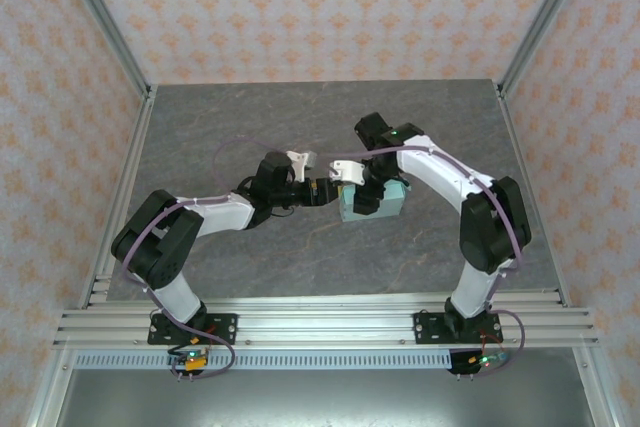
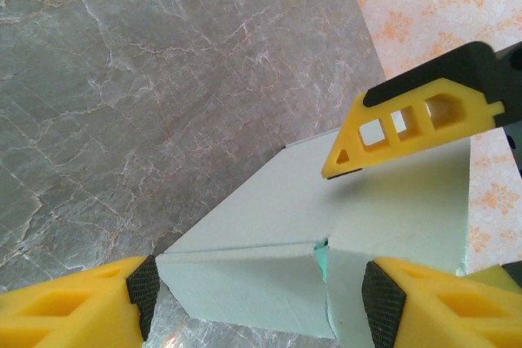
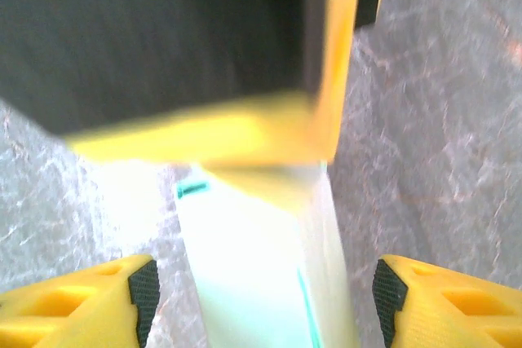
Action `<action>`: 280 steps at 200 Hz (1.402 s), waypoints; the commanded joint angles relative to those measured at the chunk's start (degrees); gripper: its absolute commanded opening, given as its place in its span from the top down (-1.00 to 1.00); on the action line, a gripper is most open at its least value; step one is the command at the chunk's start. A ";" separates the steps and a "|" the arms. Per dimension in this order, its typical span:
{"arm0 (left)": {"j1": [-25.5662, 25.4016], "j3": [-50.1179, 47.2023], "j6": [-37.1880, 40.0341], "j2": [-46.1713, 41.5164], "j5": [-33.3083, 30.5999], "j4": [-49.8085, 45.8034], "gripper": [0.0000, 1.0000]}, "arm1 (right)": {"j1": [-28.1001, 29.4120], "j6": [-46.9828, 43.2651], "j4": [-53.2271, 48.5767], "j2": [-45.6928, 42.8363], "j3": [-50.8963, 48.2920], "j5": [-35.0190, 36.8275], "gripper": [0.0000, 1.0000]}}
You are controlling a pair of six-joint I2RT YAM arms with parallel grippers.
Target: Fold the paper box
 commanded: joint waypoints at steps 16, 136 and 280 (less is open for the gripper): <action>0.20 0.44 1.59 -0.28 1.40 -0.10 -0.40 | -1.22 -0.70 -7.66 3.01 2.75 0.88 -0.35; -1.40 2.65 -1.74 1.58 2.11 2.17 -0.40 | -2.31 0.90 -9.78 9.27 7.37 -2.45 0.24; 0.44 -0.38 3.15 3.18 0.79 0.42 -0.38 | -0.47 -1.30 1.85 2.00 -1.06 3.37 0.17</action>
